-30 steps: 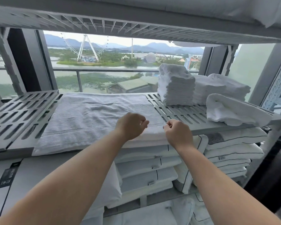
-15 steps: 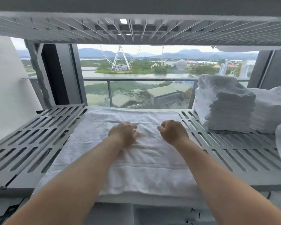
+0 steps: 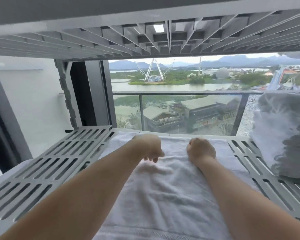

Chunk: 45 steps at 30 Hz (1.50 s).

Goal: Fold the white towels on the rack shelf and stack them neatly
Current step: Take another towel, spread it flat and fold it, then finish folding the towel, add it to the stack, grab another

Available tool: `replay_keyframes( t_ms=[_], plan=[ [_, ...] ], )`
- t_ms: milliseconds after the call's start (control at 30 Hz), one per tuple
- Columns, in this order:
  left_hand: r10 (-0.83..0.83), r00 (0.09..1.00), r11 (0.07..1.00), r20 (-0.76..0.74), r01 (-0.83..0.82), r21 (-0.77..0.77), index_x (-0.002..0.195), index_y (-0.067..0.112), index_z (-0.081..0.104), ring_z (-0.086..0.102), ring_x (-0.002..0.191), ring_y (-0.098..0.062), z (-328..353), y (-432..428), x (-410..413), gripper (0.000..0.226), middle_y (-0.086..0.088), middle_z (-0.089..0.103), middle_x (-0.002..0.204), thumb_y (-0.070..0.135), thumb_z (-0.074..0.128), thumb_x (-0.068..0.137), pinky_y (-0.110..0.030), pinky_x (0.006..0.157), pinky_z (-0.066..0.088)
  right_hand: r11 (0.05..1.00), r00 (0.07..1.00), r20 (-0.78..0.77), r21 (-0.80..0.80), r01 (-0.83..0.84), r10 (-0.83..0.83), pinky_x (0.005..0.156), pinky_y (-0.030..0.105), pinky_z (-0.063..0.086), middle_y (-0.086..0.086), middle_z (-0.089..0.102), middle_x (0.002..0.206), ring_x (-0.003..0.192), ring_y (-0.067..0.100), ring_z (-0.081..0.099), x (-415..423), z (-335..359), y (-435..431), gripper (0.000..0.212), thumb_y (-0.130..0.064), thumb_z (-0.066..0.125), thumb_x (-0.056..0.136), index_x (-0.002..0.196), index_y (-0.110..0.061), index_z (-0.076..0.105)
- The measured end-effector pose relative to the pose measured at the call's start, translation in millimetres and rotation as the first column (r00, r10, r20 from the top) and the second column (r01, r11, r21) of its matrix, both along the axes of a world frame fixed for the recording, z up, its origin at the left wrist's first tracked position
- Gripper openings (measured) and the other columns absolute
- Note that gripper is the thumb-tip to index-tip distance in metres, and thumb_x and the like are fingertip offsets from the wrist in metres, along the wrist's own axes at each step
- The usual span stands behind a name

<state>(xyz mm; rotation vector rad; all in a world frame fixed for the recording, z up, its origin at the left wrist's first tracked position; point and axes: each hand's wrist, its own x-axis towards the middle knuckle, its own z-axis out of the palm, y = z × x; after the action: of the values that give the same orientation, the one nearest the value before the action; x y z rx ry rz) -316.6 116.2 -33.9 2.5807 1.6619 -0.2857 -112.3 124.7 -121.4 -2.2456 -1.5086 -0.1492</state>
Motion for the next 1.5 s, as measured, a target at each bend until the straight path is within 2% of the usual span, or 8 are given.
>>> replay_keyframes(
  t_ms=[100,367,600,933,1067,1167,1300,1500],
  plan=[
    [0.038,0.999,0.976,-0.005,-0.036,0.213,0.096,0.017,0.064,0.061,0.102,-0.027,-17.1,23.6,-5.3,0.03,-0.002,0.065,0.108,0.041,0.047,0.099,-0.04,0.084,0.052,0.995,0.994,-0.058,-0.054,0.087,-0.09,0.07,0.034,0.048,0.01,0.069,0.109,0.1,0.03,0.065,-1.1,10.4,15.2,0.026,-0.023,0.047,0.095,0.106,-0.013,0.068],
    [0.082,0.965,0.964,0.25,-0.14,0.225,0.138,0.015,0.047,0.048,0.127,-0.031,-69.0,95.9,1.6,0.044,-0.012,0.051,0.14,0.04,0.036,0.103,-0.044,0.102,0.044,0.998,0.997,-0.05,-0.03,-0.054,0.053,0.081,0.036,0.043,0.008,0.064,0.131,0.117,0.029,0.061,14.2,-12.1,41.8,0.051,-0.021,0.039,0.098,0.148,-0.032,0.041],
    [0.169,0.974,0.954,0.153,-0.201,0.222,0.154,0.022,0.03,0.024,0.143,-0.034,-78.7,128.4,8.3,0.053,-0.011,0.037,0.155,0.028,0.033,0.102,-0.049,0.107,0.03,0.978,0.999,-0.036,-0.203,-0.037,0.031,0.073,0.035,0.038,0.004,0.066,0.121,0.102,0.026,0.058,15.5,-5.3,56.2,0.034,-0.025,0.037,0.093,0.122,-0.029,0.055],
    [0.027,0.963,0.829,0.267,-0.171,0.533,0.108,0.017,0.067,0.047,0.115,-0.029,-75.0,116.6,-1.3,0.022,-0.008,0.06,0.119,0.027,0.054,0.093,-0.039,0.093,0.046,0.986,1.0,-0.024,0.168,-0.009,0.013,0.06,0.028,0.04,0.004,0.067,0.088,0.074,0.023,0.056,15.8,-14.0,39.9,0.008,-0.011,0.052,0.09,0.093,-0.018,0.055],
    [-0.069,0.965,0.739,0.253,-0.121,0.663,0.091,0.017,0.069,0.058,0.099,-0.025,-70.8,93.9,-15.0,0.011,-0.003,0.069,0.097,0.027,0.07,0.088,-0.037,0.083,0.048,0.956,0.982,0.177,0.274,-0.108,0.06,0.083,0.038,0.047,0.008,0.057,0.099,0.097,0.028,0.054,16.4,0.0,30.5,0.004,-0.012,0.058,0.083,0.086,-0.014,0.061],
    [-0.098,0.968,0.706,0.232,-0.097,0.702,0.083,0.014,0.069,0.062,0.077,-0.027,-64.2,78.1,-27.3,0.02,-0.006,0.069,0.078,0.032,0.078,0.082,-0.036,0.076,0.05,0.925,0.961,0.24,0.318,-0.21,0.136,0.089,0.04,0.044,0.007,0.064,0.079,0.079,0.03,0.062,19.2,7.1,23.2,0.009,-0.014,0.06,0.076,0.081,-0.016,0.053],
    [-0.074,0.962,0.701,0.264,-0.138,0.7,0.093,0.016,0.068,0.064,0.073,-0.027,-58.7,57.1,-40.6,0.009,-0.005,0.07,0.086,0.019,0.06,0.093,-0.036,0.072,0.053,0.946,0.955,0.224,0.216,-0.241,0.192,0.08,0.036,0.045,0.009,0.07,0.08,0.075,0.031,0.067,17.4,2.5,3.5,0.031,-0.013,0.058,0.082,0.112,-0.015,0.055],
    [-0.142,0.922,0.674,0.36,-0.176,0.717,0.094,0.017,0.069,0.064,0.072,-0.032,-53.0,14.8,-55.6,0.019,-0.007,0.067,0.091,0.005,0.055,0.09,-0.037,0.065,0.05,0.938,0.946,0.296,0.27,-0.218,0.134,0.08,0.036,0.046,0.006,0.073,0.089,0.086,0.031,0.067,10.2,18.0,-50.4,0.017,-0.014,0.057,0.082,0.093,-0.017,0.07]
  ],
)
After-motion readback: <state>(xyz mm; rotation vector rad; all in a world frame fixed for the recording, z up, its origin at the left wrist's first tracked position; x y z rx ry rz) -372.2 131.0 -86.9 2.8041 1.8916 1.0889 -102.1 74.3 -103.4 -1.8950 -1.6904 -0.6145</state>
